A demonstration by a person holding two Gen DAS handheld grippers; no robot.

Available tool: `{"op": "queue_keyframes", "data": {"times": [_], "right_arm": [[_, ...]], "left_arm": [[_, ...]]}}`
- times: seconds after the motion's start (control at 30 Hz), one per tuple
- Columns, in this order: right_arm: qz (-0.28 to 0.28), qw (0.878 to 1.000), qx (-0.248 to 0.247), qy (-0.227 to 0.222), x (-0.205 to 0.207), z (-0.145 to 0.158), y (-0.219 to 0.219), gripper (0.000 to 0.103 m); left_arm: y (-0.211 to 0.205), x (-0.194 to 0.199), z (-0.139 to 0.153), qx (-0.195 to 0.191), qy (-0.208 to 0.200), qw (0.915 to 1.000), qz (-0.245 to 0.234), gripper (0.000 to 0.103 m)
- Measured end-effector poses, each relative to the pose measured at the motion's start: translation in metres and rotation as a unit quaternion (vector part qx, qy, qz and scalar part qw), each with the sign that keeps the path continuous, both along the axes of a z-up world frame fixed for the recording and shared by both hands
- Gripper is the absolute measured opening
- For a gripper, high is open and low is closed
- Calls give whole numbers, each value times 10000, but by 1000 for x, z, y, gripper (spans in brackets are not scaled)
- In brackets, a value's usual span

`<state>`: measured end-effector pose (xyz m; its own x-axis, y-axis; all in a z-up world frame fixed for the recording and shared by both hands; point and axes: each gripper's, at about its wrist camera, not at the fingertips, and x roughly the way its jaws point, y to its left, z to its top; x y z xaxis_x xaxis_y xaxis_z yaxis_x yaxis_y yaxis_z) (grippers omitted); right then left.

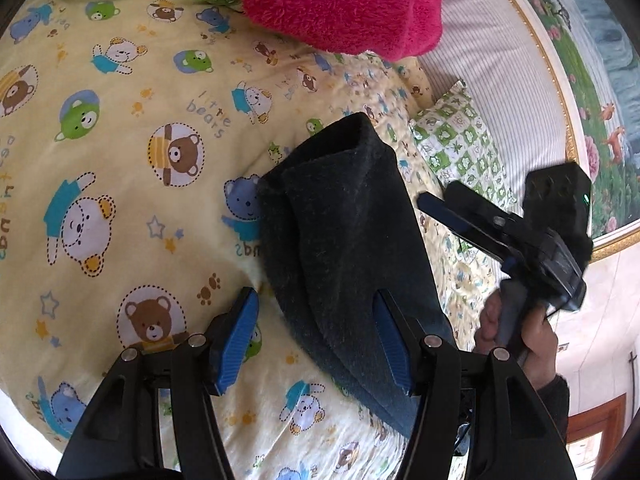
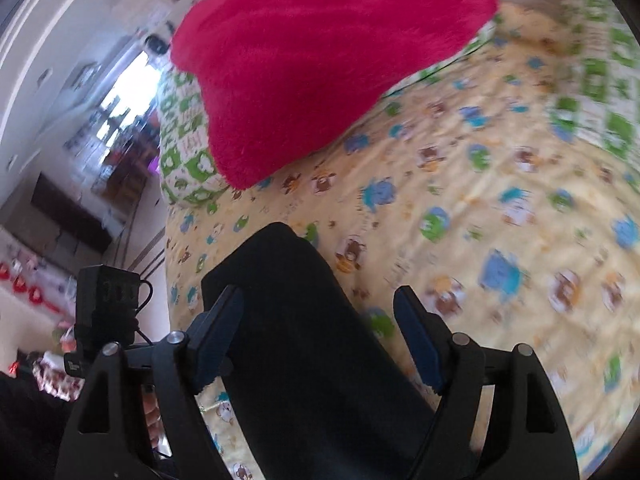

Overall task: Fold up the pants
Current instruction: 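Grasp the end of the folded black pants with the left gripper and lift it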

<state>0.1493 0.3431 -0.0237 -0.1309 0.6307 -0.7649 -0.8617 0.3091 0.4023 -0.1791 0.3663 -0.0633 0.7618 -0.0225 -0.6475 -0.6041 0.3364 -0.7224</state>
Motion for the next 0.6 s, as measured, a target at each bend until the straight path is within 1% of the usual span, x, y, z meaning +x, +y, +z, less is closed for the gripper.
{"op": "queue_keyframes", "data": {"times": [0.1, 0.2, 0.23, 0.27, 0.3, 0.33, 0.37, 0.4, 0.43, 0.47, 0.6], "right_arm": [[142, 9995, -269, -59, 1, -13, 16, 78], [249, 9989, -379, 105, 2, -26, 29, 78], [269, 9988, -400, 114, 3, -30, 33, 78], [282, 9986, -414, 154, 2, -33, 35, 73], [294, 9985, -417, 219, 2, -36, 37, 67], [306, 9983, -399, 307, 0, -39, 39, 48], [286, 9983, -391, 315, -2, -39, 39, 38], [255, 9986, -385, 238, -4, -39, 39, 36], [242, 9990, -352, 147, -8, -37, 37, 30], [219, 9992, -300, 112, -9, -35, 34, 27], [15, 9999, 32, 107, -11, -22, 16, 24]], "left_arm": [[3, 3, -2, 24, -26, 10000, 30, 57], [9, 5, -4, 28, -4, 10000, 72, 50], [10, 6, -4, 36, 12, 10000, 73, 46], [11, 7, -4, 71, 57, 9999, 84, 36], [12, 8, -5, 131, 129, 9998, 92, 30], [12, 10, -6, 176, 208, 9996, 63, 24], [13, 11, -6, 184, 213, 9996, 30, 21], [13, 11, -6, 182, 197, 9996, 21, 19], [12, 11, -5, 174, 181, 9997, 3, 17], [11, 11, -3, 182, 171, 9997, -19, 16], [6, 12, 5, 250, 121, 9996, -87, 15]]}}
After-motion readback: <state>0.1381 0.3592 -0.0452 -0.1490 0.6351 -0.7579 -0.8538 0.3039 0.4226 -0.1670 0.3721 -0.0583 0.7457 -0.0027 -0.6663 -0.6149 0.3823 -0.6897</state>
